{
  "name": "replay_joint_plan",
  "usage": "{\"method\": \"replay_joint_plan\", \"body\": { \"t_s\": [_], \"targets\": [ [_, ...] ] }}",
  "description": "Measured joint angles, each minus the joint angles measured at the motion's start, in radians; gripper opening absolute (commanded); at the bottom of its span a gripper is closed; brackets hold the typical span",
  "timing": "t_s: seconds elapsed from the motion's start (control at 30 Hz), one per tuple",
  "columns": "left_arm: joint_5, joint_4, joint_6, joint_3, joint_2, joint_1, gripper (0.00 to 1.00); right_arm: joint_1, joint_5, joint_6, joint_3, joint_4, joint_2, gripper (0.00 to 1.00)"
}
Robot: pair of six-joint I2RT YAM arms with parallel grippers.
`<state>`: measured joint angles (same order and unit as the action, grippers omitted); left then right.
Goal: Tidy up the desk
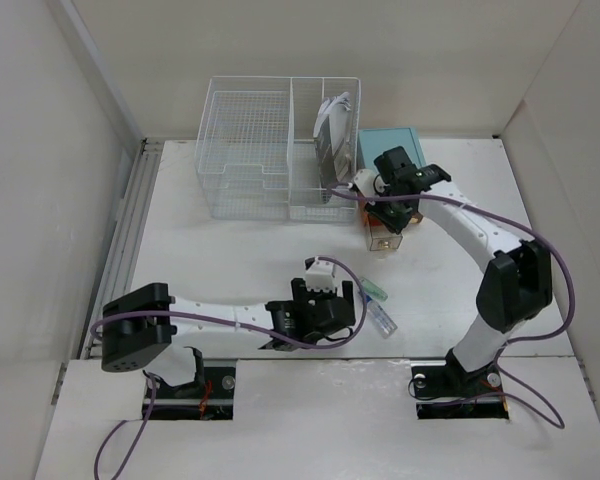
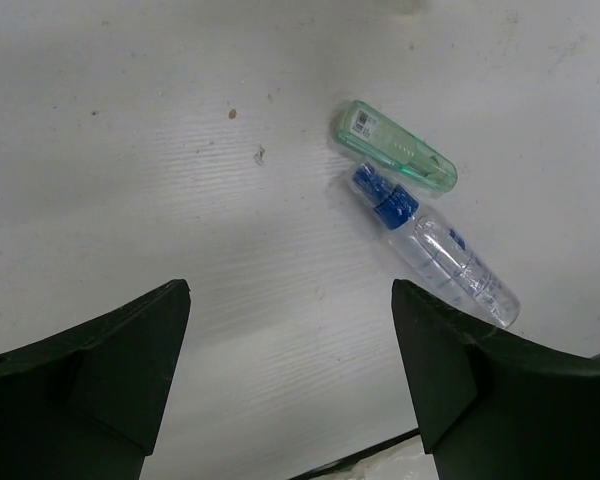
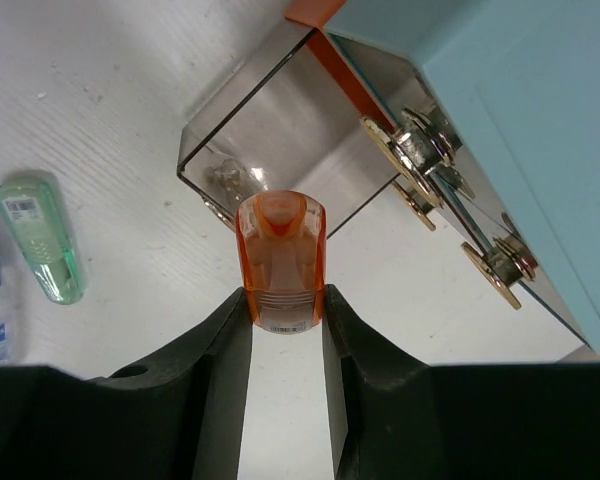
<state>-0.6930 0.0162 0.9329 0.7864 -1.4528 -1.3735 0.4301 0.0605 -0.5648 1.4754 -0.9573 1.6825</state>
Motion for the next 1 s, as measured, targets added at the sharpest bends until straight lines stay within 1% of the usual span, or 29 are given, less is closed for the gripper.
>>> {"method": "replay_joint_plan", "body": {
  "t_s": [0.1, 0.27, 0.33, 0.4, 0.47, 0.53, 0.57, 0.6, 0.63, 0.8, 0.87, 0.9, 0.93, 1.0],
  "targets": [
    [0.004, -0.002, -0.003, 0.0, -0.009, 0.001, 0.79, -0.006, 0.008, -0.011, 0.0, 0.008, 0.026, 0.03],
    [0.008, -0.003, -0.02, 0.02, -0.053, 0.013, 0.79, -0.015, 0.018, -0.026, 0.005, 0.035, 0.082, 0.13],
    [0.011, -0.008, -0.034, 0.034, -0.073, 0.025, 0.79, -0.02, 0.019, -0.027, 0.008, 0.047, 0.105, 0.2],
    [0.013, -0.017, -0.047, 0.049, -0.092, 0.044, 0.79, -0.029, 0.019, -0.03, 0.013, 0.053, 0.122, 0.33],
    [0.017, -0.027, -0.063, 0.061, -0.106, 0.065, 0.79, -0.038, 0.018, -0.031, 0.023, 0.054, 0.132, 0.43],
    [0.024, -0.034, -0.075, 0.071, -0.113, 0.084, 0.79, -0.046, 0.017, -0.034, 0.032, 0.056, 0.136, 0.49],
    [0.026, -0.037, -0.084, 0.076, -0.116, 0.093, 0.79, -0.051, 0.017, -0.034, 0.035, 0.059, 0.136, 0.49],
    [0.028, -0.041, -0.09, 0.081, -0.119, 0.099, 0.79, -0.051, 0.015, -0.035, 0.039, 0.061, 0.136, 0.54],
    [0.031, -0.043, -0.096, 0.086, -0.122, 0.103, 0.79, -0.055, 0.013, -0.035, 0.041, 0.061, 0.136, 0.55],
    [0.039, -0.053, -0.126, 0.114, -0.135, 0.109, 0.79, -0.058, -0.005, -0.038, 0.049, 0.061, 0.136, 0.56],
    [0.044, -0.056, -0.142, 0.132, -0.151, 0.113, 0.76, -0.058, -0.016, -0.039, 0.049, 0.06, 0.135, 0.49],
    [0.047, -0.056, -0.153, 0.146, -0.164, 0.117, 0.73, -0.058, -0.024, -0.04, 0.05, 0.058, 0.132, 0.45],
    [0.051, -0.057, -0.162, 0.159, -0.174, 0.122, 0.71, -0.058, -0.036, -0.039, 0.05, 0.055, 0.124, 0.32],
    [0.063, -0.057, -0.185, 0.191, -0.202, 0.141, 0.66, -0.064, -0.062, -0.031, 0.05, 0.048, 0.093, 0.18]
  ]
}}
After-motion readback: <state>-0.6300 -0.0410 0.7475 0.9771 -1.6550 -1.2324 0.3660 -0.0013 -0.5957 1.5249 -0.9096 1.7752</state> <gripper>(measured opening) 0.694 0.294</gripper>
